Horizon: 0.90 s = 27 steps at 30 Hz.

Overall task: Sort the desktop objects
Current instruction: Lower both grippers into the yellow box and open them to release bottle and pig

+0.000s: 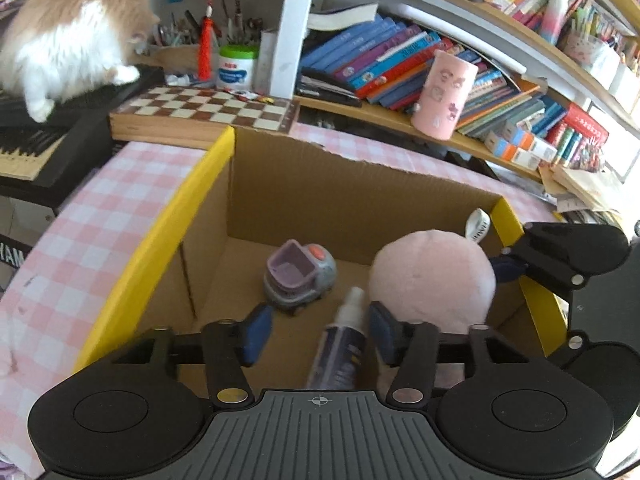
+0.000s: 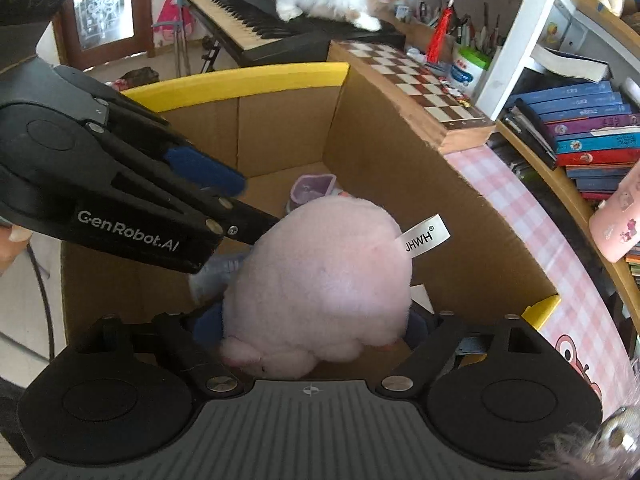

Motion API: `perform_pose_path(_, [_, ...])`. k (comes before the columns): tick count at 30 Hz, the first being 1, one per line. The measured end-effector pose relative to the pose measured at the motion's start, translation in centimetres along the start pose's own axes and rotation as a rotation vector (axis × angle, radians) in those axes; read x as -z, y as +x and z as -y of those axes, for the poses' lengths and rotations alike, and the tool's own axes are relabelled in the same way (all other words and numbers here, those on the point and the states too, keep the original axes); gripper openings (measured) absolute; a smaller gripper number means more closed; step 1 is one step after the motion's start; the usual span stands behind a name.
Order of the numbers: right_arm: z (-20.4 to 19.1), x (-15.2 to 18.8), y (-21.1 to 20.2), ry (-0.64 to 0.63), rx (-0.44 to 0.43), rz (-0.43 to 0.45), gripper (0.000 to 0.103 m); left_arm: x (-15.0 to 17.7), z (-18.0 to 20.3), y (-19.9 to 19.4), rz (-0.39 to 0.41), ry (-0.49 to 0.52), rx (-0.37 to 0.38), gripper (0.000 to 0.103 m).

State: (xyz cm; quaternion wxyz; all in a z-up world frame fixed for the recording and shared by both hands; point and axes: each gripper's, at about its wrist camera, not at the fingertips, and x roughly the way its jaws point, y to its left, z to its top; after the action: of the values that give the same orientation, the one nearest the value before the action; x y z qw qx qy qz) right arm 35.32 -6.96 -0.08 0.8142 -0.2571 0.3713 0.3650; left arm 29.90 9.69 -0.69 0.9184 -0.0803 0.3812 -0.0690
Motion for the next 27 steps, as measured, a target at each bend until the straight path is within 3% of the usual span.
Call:
perform_pose_path(1, [0.0, 0.0, -0.1, 0.008, 0.002, 0.008, 0.088, 0.0, -0.1, -0.2, 0.006, -0.005, -0.005, 0.068])
perform_pose_path(9, [0.5, 0.3, -2.0, 0.099, 0.051, 0.091, 0.090, -0.1, 0.8, -2.0, 0.078, 0.003, -0.008, 0.094])
perform_pose_path(16, [0.6, 0.7, -5.0, 0.197, 0.095, 0.172, 0.090, -0.2, 0.9, -3.9, 0.124, -0.028, -0.006, 0.100])
perform_pose_path(27, [-1.3, 2.4, -8.8, 0.285, 0.221, 0.271, 0.090, 1.1, 0.5, -7.9, 0.203, -0.060, -0.011, 0.101])
